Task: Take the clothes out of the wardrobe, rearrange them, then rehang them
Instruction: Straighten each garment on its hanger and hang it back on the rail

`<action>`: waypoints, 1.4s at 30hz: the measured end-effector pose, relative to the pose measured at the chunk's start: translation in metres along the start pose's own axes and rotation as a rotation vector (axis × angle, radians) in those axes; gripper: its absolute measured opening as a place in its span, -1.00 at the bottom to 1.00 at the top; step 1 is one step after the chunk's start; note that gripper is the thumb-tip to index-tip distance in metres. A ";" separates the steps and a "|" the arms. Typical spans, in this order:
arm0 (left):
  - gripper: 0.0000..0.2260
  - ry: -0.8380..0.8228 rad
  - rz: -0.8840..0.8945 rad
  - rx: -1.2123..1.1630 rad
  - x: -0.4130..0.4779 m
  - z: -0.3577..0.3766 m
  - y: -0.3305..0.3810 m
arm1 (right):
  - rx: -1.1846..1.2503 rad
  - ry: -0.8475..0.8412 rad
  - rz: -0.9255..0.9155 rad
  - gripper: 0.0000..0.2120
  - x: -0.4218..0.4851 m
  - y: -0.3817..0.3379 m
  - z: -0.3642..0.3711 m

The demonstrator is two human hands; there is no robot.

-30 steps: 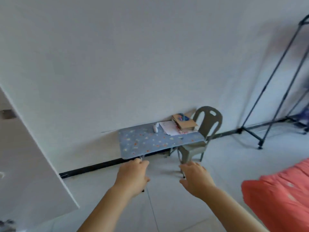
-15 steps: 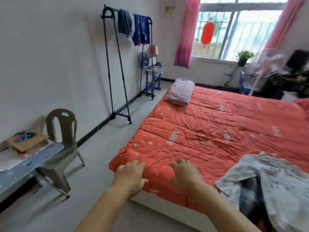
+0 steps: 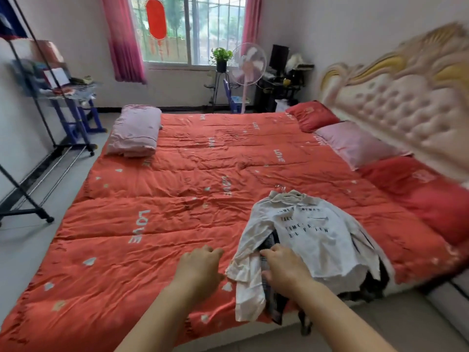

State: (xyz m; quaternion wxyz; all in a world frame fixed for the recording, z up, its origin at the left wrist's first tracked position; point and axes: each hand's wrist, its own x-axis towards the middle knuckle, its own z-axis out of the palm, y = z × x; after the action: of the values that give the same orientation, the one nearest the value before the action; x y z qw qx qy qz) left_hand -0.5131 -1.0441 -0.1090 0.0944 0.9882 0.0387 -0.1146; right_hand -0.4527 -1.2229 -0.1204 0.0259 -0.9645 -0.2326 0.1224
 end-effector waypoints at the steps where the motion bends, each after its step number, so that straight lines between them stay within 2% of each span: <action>1: -0.50 -0.004 0.026 0.001 0.017 -0.003 0.003 | 0.004 -0.005 0.033 -0.57 0.010 0.009 -0.004; 8: -0.52 -0.042 0.171 0.023 0.129 -0.020 0.027 | 0.048 0.010 0.177 -0.60 0.074 0.072 -0.020; 15: -0.53 -0.048 0.202 -0.004 0.240 -0.020 0.063 | 0.072 -0.007 0.210 -0.58 0.154 0.159 -0.024; 23: -0.54 -0.132 0.029 -0.043 0.421 0.022 0.124 | 0.086 -0.146 0.092 -0.61 0.332 0.304 0.005; 30: -0.56 -0.187 -0.092 -0.135 0.562 0.089 0.169 | 0.115 -0.263 0.033 -0.71 0.488 0.413 0.068; 36: -0.59 -0.280 -0.194 -0.180 0.625 0.151 0.167 | 0.100 -0.314 0.016 -0.62 0.584 0.447 0.128; 42: -0.56 -0.305 -0.215 -0.214 0.639 0.191 0.160 | 0.087 -0.310 0.041 -0.49 0.641 0.455 0.176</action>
State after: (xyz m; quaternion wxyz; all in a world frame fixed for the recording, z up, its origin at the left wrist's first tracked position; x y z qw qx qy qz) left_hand 0.0813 -1.2027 -0.4123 0.1907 0.9339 0.1411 -0.2675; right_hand 0.2569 -1.3376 -0.4831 0.0288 -0.9365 -0.2086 0.2803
